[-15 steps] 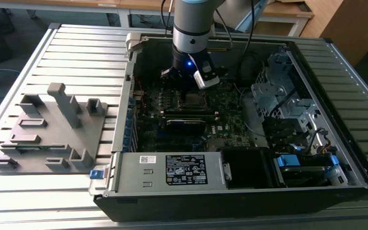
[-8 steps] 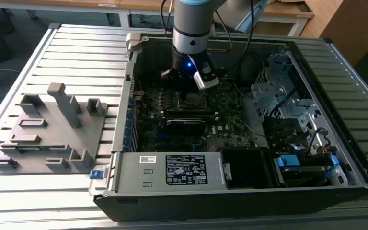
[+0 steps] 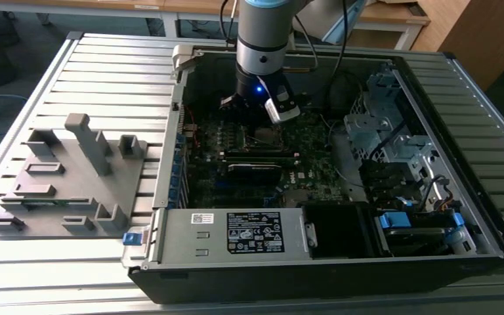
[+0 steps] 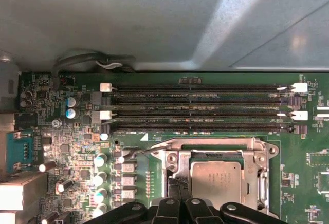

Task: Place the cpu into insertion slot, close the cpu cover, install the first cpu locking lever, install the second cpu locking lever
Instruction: 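Close the cpu cover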

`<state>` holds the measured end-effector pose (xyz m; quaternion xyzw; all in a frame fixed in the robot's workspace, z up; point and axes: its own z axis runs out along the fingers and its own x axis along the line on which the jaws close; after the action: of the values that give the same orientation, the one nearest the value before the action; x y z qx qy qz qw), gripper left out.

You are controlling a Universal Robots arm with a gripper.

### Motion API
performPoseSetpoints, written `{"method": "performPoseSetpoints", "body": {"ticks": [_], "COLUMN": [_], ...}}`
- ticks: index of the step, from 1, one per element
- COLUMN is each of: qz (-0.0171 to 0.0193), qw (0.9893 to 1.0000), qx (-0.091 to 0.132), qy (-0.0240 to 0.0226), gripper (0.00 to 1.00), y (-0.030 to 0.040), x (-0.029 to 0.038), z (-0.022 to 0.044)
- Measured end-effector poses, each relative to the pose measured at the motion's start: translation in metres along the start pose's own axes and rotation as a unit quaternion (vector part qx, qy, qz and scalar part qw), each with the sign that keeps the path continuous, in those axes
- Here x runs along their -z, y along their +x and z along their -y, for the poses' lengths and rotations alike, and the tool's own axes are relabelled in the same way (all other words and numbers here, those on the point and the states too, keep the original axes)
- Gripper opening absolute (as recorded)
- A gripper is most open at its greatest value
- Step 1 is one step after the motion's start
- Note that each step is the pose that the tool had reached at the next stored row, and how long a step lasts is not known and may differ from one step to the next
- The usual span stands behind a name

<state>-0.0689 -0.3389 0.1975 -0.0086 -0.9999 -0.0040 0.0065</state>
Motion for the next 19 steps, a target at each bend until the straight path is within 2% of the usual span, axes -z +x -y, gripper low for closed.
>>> {"method": "performPoseSetpoints", "body": {"ticks": [9, 19], "qz": [0.0008, 0.0003], "qw": [1.0, 1.0], "qx": [0.0, 0.0], "qy": [-0.0012, -0.0005], "gripper": [0.1, 0.1], "y": [-0.0003, 0.0001], "x": [0.0011, 0.0179], "z": [-0.0004, -0.0003]}}
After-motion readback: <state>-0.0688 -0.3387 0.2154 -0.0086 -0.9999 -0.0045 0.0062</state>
